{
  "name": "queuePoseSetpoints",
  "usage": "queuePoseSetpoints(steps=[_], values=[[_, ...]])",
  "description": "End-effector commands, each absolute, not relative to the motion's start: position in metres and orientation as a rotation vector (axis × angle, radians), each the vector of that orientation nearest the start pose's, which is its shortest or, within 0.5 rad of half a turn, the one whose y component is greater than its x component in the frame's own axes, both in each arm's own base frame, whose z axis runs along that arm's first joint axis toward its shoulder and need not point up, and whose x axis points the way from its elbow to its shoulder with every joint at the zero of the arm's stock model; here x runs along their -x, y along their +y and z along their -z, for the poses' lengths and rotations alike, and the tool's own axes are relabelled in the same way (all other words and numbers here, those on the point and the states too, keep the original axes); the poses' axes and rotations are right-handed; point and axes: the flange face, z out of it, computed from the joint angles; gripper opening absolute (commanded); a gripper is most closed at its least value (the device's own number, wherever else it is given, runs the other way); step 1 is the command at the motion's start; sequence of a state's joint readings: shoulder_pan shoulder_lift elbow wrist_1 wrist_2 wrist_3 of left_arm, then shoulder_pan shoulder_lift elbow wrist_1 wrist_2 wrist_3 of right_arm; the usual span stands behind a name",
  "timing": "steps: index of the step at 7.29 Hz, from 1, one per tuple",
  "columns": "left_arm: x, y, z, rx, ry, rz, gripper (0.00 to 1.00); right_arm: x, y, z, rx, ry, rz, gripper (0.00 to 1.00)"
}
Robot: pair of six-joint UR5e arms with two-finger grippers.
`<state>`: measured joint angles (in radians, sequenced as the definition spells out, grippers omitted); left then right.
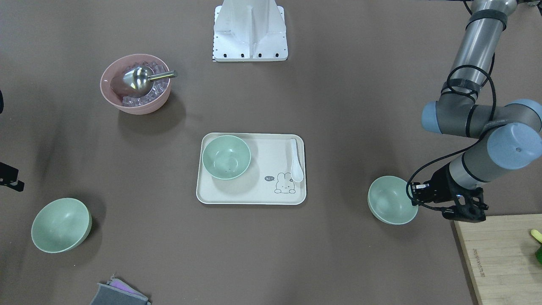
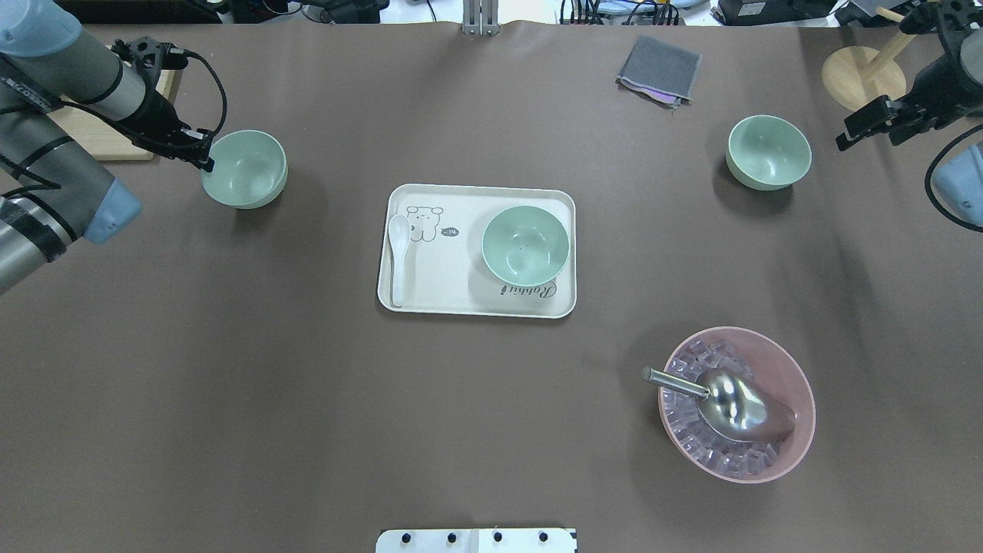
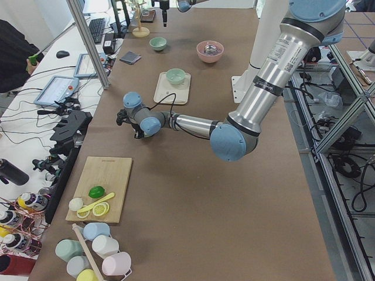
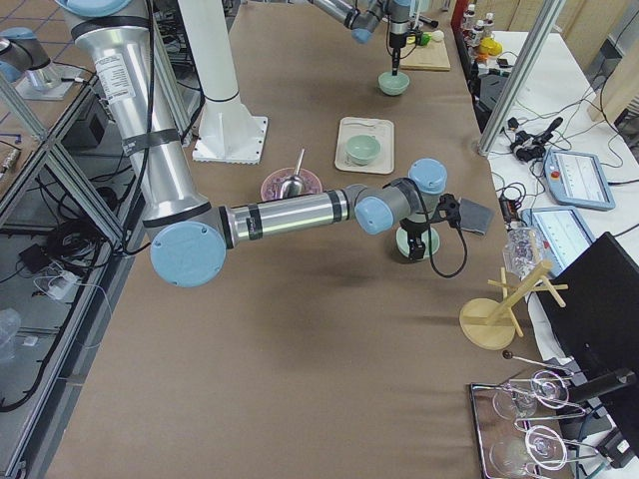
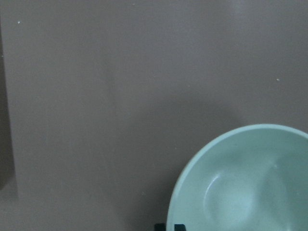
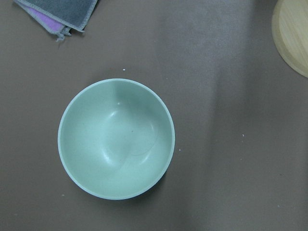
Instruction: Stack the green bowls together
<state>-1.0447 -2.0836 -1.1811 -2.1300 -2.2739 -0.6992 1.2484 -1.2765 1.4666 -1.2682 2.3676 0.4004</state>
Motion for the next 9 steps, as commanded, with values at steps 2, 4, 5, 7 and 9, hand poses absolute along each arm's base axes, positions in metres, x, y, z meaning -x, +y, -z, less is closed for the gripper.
queuePoseSetpoints(steps=[2,4,5,7,9], values=[[-0.289,-0.675,-0.435,-0.122,0.987,0.042,0.0,0.141,-0.618,-0.535,-0.098,-0.915,0.11,1.0],[-0.298,-0.682,-0.395,-0.099,1.029,0.114,0.0,0.143,-0.622,-0.561,-0.13,-0.938,0.133,1.0],[-0.3,-0.685,-0.383,-0.096,1.041,0.135,0.0,0.145,-0.621,-0.579,-0.157,-0.973,0.158,1.0],[-0.304,-0.684,-0.372,-0.1,1.051,0.132,0.0,0.146,-0.639,-0.553,-0.235,-0.998,0.186,0.99],[-0.306,-0.685,-0.367,-0.106,1.054,0.128,0.0,0.149,-0.679,-0.521,-0.278,-0.934,0.089,0.99]])
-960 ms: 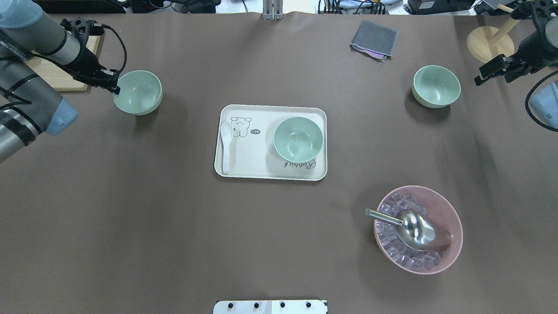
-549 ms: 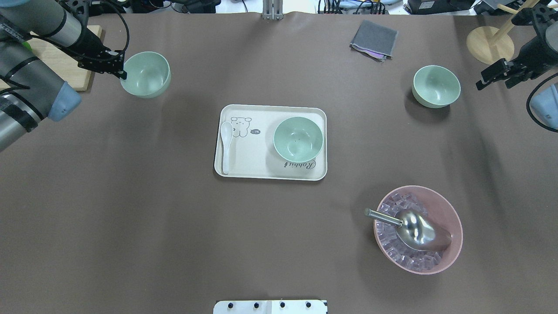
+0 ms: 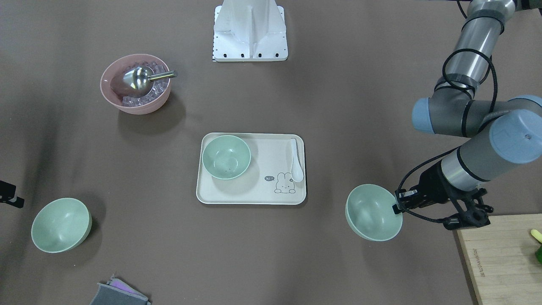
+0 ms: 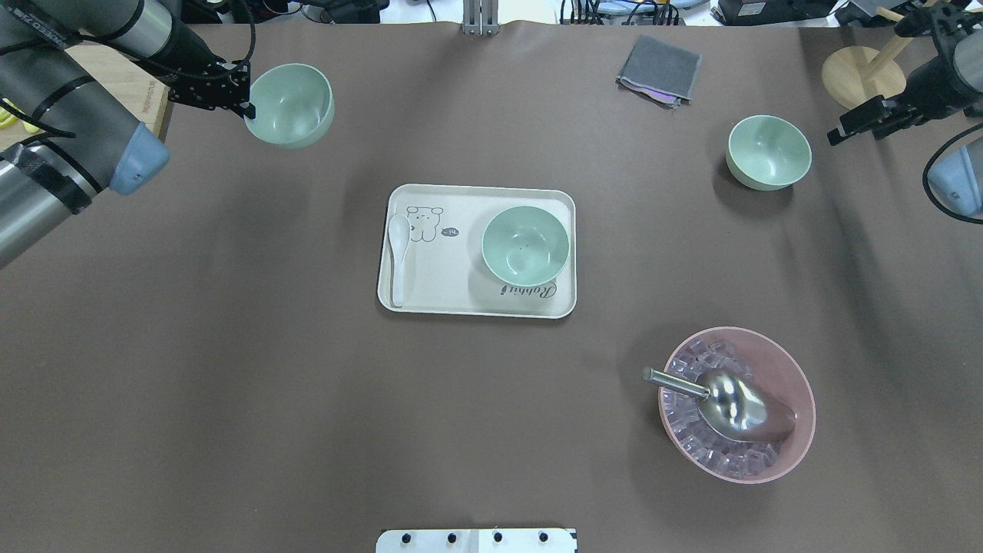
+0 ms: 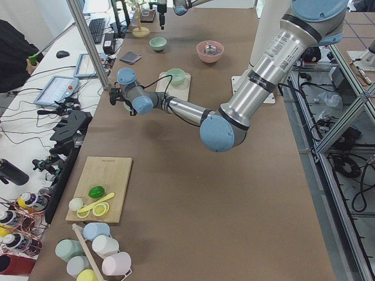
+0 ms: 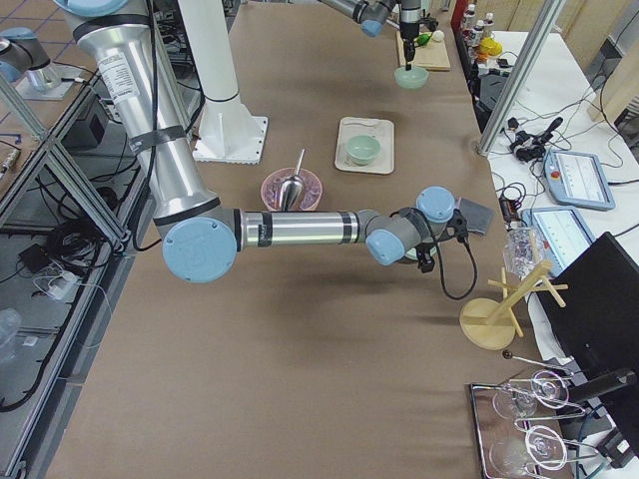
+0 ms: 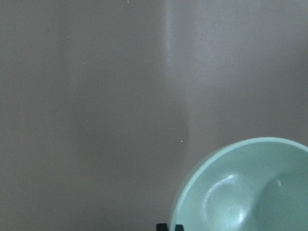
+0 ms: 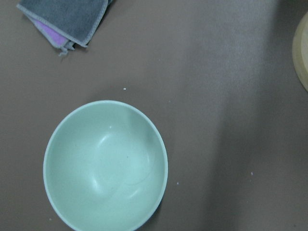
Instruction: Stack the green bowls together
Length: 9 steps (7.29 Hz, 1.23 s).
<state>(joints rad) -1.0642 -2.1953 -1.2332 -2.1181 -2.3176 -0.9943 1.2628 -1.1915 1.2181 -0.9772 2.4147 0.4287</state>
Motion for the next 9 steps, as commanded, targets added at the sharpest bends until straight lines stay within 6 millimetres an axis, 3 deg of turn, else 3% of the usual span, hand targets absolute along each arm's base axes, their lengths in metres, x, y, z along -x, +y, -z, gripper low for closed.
queuePoseSetpoints(steps=[1,2,5,6,8,9], values=[[-0.308,-0.684,-0.365,-0.107,1.056,0.124,0.0,0.152,-0.685,-0.523,-0.298,-0.879,0.05,0.99],[-0.308,-0.685,-0.364,-0.108,1.057,0.124,0.0,0.161,-0.684,-0.532,-0.263,-0.873,0.011,0.99],[-0.309,-0.685,-0.365,-0.107,1.055,0.122,0.0,0.223,-0.666,-0.538,-0.168,-0.888,-0.003,0.99],[-0.311,-0.685,-0.365,-0.106,1.055,0.119,0.0,0.234,-0.661,-0.551,-0.138,-0.881,0.005,0.99],[-0.312,-0.684,-0.361,-0.103,1.059,0.126,0.0,0.24,-0.653,-0.568,-0.103,-0.873,0.008,0.99],[-0.323,-0.681,-0.351,-0.082,1.073,0.146,0.0,0.239,-0.65,-0.573,-0.097,-0.87,0.005,0.99]])
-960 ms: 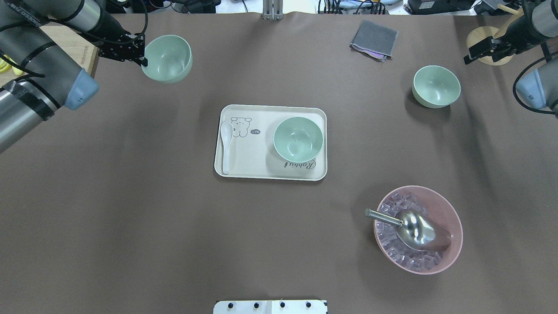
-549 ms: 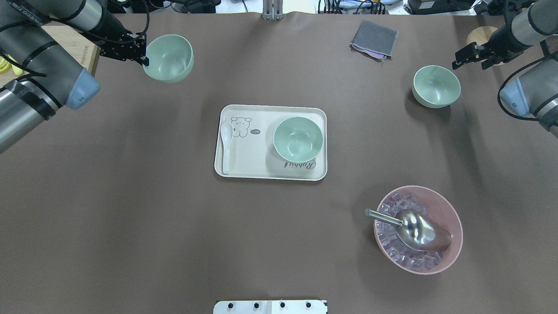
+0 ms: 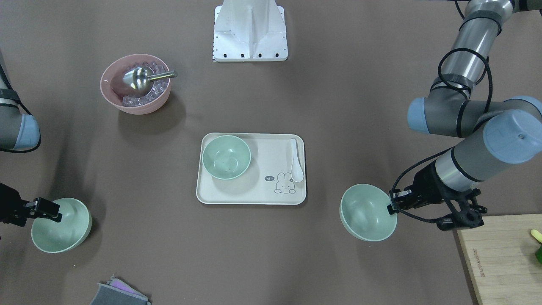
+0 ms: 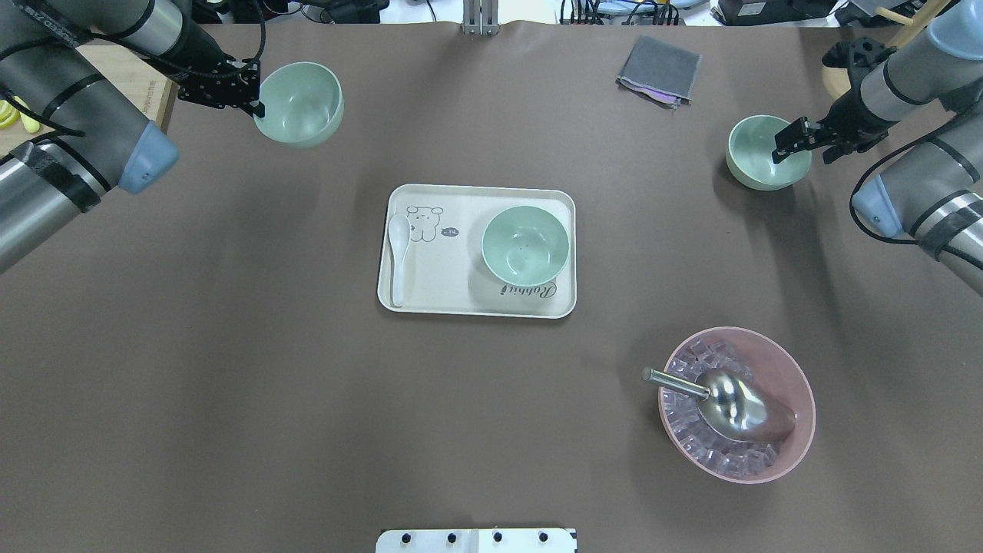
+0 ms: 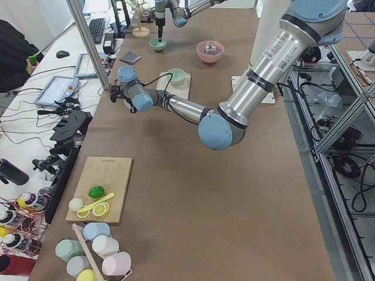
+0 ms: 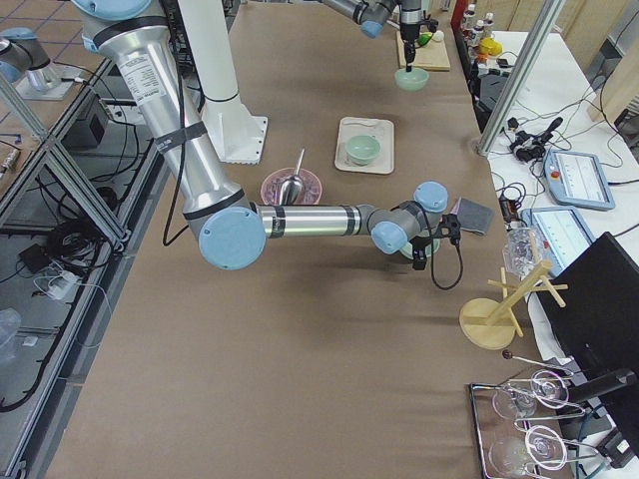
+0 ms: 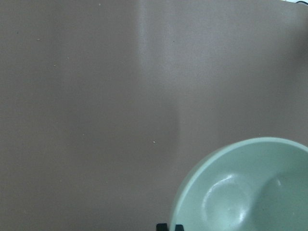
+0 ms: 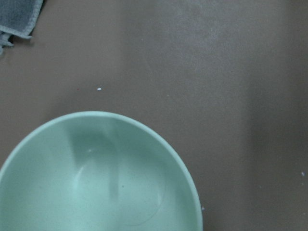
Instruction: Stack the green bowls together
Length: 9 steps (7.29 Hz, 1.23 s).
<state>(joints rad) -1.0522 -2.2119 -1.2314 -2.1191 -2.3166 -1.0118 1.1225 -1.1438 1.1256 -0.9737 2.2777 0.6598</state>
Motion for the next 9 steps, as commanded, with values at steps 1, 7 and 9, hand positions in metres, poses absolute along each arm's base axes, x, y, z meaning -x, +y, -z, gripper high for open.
queuePoseSetpoints(steps=[1,7,9], values=[[-0.34,-0.674,-0.33,-0.069,1.095,0.152,0.0,0.239,-0.65,-0.575,-0.094,-0.868,0.005,0.99],[-0.447,-0.62,-0.263,-0.065,1.13,0.17,0.0,0.221,-0.656,-0.572,-0.078,-0.905,-0.01,0.23],[-0.466,-0.605,-0.237,-0.044,1.184,0.182,0.0,0.218,-0.656,-0.571,-0.072,-0.919,-0.009,0.19]])
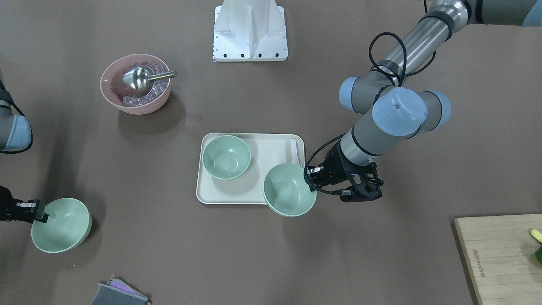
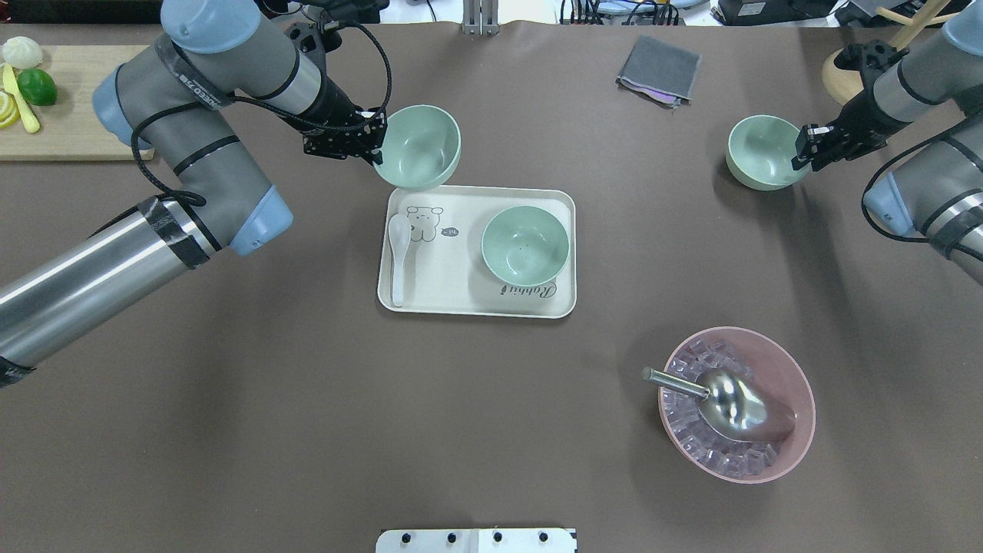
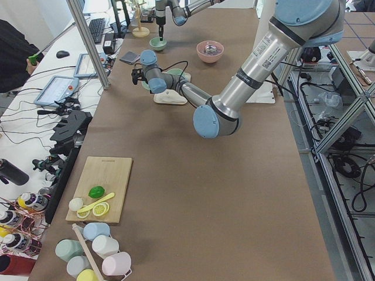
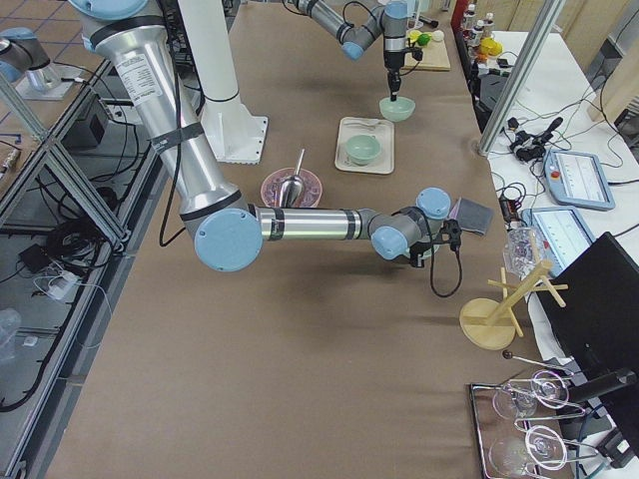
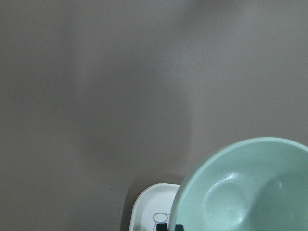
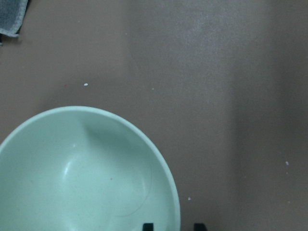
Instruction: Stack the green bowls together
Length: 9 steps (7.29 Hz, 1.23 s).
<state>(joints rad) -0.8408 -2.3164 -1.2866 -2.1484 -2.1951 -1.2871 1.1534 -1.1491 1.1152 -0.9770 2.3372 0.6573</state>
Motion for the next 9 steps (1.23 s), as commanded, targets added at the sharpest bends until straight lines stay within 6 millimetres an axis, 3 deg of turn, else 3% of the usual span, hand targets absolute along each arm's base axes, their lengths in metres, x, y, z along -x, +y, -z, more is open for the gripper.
queuePoseSetpoints(steps=[1,3,5,8,9], values=[[-0.48,-0.594,-0.207,-0.016,1.227,0.204,0.0,0.219,-0.656,-0.571,-0.071,-0.919,-0.009,0.18],[-0.486,-0.585,-0.198,-0.006,1.241,0.2,0.0,0.219,-0.657,-0.567,-0.07,-0.926,-0.01,0.0],[-0.519,-0.554,-0.196,0.047,1.246,0.173,0.0,0.207,-0.662,-0.551,-0.06,-0.993,0.0,0.0],[-0.54,-0.531,-0.191,0.074,1.26,0.122,0.0,0.177,-0.681,-0.516,-0.072,-1.083,0.001,0.0],[-0.546,-0.524,-0.191,0.079,1.259,0.109,0.0,0.174,-0.683,-0.512,-0.073,-1.089,-0.002,0.0]])
